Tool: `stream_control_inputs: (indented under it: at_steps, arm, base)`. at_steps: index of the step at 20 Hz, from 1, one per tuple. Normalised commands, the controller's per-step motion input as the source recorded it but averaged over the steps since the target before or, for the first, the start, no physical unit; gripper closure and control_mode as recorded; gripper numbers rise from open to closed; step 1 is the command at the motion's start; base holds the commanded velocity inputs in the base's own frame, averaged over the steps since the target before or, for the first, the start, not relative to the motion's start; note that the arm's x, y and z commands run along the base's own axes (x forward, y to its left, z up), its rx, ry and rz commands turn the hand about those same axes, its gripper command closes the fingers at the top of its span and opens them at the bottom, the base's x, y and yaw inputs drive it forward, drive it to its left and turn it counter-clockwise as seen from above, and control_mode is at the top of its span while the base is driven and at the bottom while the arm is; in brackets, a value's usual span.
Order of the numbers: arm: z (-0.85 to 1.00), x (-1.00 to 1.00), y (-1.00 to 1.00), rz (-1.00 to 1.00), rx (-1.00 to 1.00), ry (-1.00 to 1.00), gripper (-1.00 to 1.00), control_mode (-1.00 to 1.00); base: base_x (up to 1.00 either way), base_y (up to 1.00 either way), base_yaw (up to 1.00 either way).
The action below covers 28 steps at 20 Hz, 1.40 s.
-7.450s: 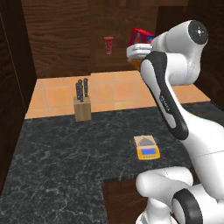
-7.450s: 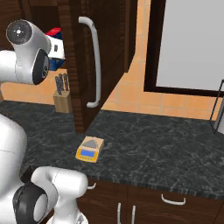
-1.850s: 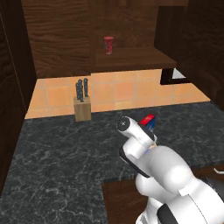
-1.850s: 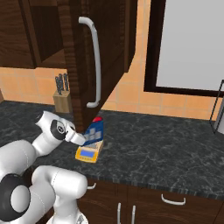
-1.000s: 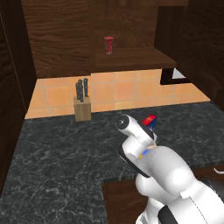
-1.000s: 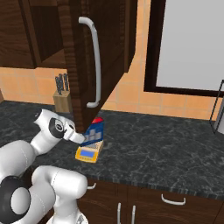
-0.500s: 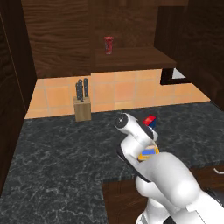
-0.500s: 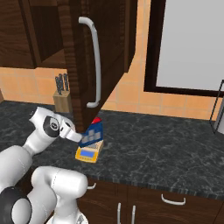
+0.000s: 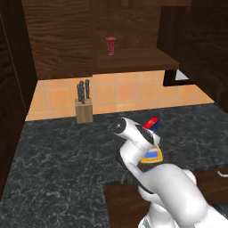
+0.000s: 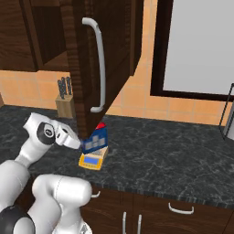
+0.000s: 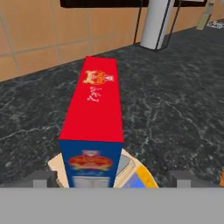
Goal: Pick the boxed food and place it on the digital scale for weighing, and close the cabinet.
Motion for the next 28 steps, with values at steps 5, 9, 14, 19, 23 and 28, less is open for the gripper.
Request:
stream_control_inputs:
  at_steps: [5,9,14,19,23,28]
  arm:
    - [0.30,-0.54,0.37,0.00,-0.04,0.00,-1.00,-1.00]
    - [0.47,-0.51,0.13,0.00,-0.02,0.00,-1.00,-1.00]
    - [0.74,-0.78,-0.09,0.09,0.00,0.02,-1.00,-1.00]
    - [0.90,-0.94,-0.10,0.26,0.00,0.16,-1.00,-1.00]
    - [0.69,-0.74,-0.02,0.23,0.00,0.23,-1.00,-1.00]
    - [0.60,-0.73,0.09,0.12,0.00,0.13,-1.00,-1.00]
  base:
    - [0.00,0.00,0.00]
    - [0.00,0.00,0.00]
    - [0.00,0.00,0.00]
    - [0.00,0.00,0.00]
    - [0.00,0.00,0.00]
    - [0.00,0.00,0.00]
